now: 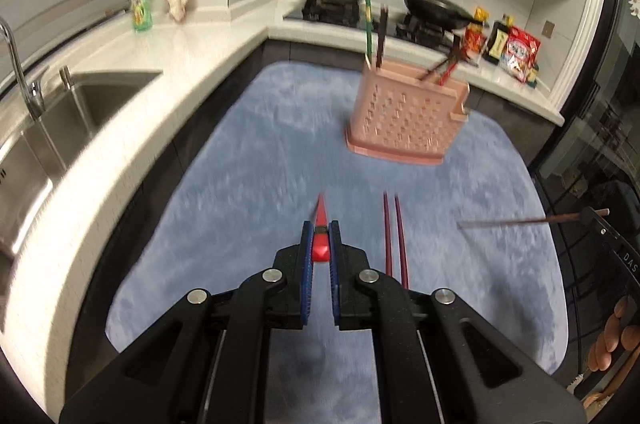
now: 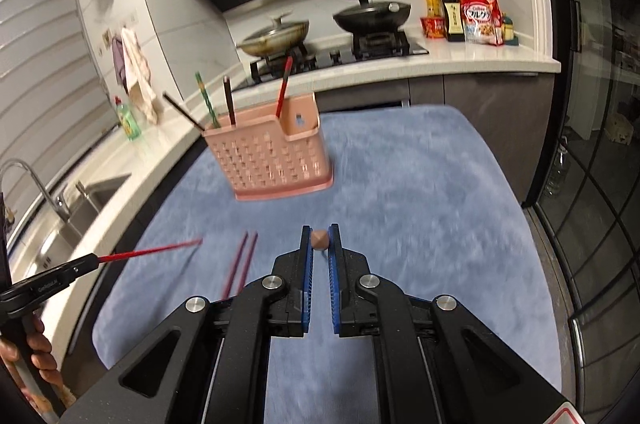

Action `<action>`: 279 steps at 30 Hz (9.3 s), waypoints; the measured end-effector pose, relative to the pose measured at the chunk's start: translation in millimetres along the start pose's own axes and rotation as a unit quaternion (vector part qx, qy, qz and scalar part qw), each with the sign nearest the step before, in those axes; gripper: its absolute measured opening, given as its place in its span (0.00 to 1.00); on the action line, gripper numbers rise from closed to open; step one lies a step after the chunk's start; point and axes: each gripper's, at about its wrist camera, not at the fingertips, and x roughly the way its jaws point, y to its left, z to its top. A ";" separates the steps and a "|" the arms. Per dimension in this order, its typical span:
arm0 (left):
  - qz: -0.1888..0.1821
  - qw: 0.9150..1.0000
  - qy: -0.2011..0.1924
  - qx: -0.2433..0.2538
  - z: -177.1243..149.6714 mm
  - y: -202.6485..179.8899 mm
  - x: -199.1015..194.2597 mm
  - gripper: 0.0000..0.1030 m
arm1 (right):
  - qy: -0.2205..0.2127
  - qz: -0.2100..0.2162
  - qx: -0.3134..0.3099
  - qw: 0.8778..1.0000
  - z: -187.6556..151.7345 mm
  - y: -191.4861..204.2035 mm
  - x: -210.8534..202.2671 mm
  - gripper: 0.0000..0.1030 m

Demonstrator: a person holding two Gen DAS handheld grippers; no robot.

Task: Organize utensils
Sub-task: 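Lift both held chopsticks and lower them into the pink holder, then open both tools to release the chopsticks into the holder, then move both open tools back over the last two dark red chopsticks, then grasp a dark red chopstick with the right tool while the left tool grasps the other, then lift both dark red chopsticks and lower them into the pink holder, then open both tools to release the chopsticks into the holder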

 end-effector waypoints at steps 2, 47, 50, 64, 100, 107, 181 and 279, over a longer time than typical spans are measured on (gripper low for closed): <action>0.005 1.000 -0.011 0.001 11.2 0.0 -0.3 0.07 | -0.007 0.002 -0.001 1.000 9.4 1.3 1.7 0.06; -0.049 0.986 -0.157 0.028 239.2 -75.3 65.6 0.07 | -0.099 0.060 0.024 0.993 204.9 48.9 136.0 0.07; -0.047 0.988 -0.146 0.028 234.4 -72.5 75.3 0.07 | -0.089 0.055 0.023 0.994 199.4 48.7 145.9 0.07; -0.030 0.988 -0.152 0.024 223.5 -68.9 66.6 0.46 | -0.102 0.039 0.015 0.994 196.8 50.7 126.1 0.26; 0.029 0.998 -0.036 0.041 35.4 -35.3 54.2 0.54 | 0.008 0.008 -0.094 0.996 -1.4 74.7 51.7 0.41; 0.038 0.999 0.013 0.036 -15.5 -26.4 64.6 0.54 | 0.071 0.018 -0.095 0.993 -61.3 78.1 56.1 0.41; -0.045 0.987 0.142 0.055 -133.9 -52.0 84.3 0.08 | 0.145 -0.044 -0.010 0.988 -155.7 12.5 58.7 0.06; -0.047 0.989 -0.136 0.037 218.7 -83.9 62.7 0.48 | -0.108 0.032 -0.034 0.993 191.3 66.2 114.4 0.33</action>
